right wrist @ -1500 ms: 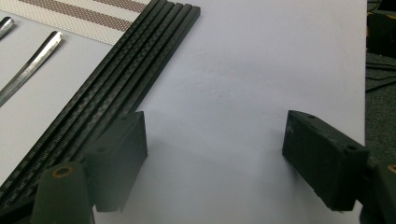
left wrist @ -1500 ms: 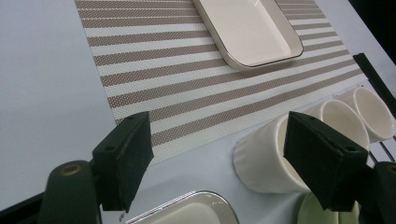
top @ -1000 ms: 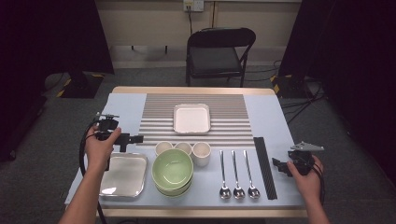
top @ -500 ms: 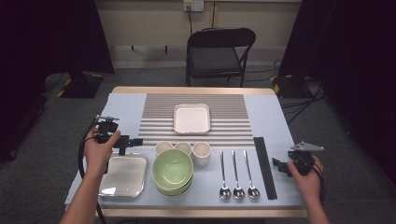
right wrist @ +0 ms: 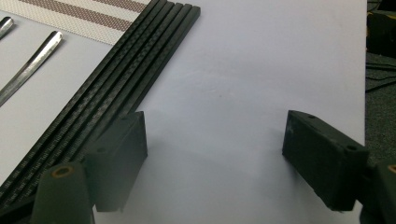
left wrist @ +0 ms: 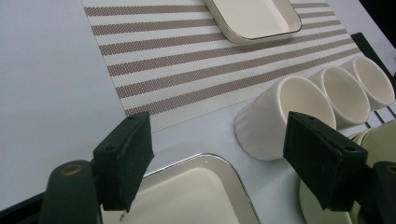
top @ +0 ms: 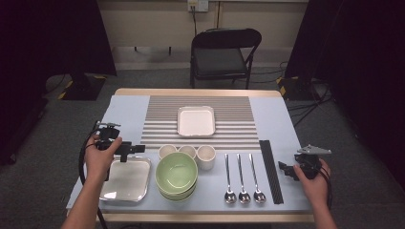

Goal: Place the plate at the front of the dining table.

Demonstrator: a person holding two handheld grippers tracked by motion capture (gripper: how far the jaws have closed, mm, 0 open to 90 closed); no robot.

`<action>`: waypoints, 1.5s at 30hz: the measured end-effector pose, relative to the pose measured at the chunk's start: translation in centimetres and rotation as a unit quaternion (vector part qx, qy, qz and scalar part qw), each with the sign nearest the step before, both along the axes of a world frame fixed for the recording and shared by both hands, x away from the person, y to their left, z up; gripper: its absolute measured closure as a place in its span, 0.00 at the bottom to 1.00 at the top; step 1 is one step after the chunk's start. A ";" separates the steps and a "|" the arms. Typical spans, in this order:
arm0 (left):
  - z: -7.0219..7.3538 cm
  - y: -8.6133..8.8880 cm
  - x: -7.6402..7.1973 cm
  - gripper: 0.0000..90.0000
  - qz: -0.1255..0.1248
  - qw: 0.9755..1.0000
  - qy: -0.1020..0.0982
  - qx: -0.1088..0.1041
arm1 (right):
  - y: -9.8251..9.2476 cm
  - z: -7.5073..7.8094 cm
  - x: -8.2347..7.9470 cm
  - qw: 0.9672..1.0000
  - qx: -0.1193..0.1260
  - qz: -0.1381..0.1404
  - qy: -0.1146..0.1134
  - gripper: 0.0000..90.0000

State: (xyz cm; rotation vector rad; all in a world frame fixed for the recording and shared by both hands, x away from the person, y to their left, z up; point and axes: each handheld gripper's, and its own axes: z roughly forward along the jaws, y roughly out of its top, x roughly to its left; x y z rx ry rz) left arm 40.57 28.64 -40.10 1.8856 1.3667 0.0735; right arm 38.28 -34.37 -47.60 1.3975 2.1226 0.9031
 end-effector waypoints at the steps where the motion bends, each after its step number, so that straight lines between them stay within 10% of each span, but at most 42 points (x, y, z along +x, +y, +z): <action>1: 0.0 0.0 -0.1 0.26 0.000 1.000 0.000 0.002 | 0.0 0.0 0.0 1.000 0.000 0.000 0.000 0.23; 45: -2.6 1.3 -2.4 0.25 0.012 1.000 -0.004 0.000 | 0.0 0.0 0.0 1.000 0.000 0.000 0.000 0.23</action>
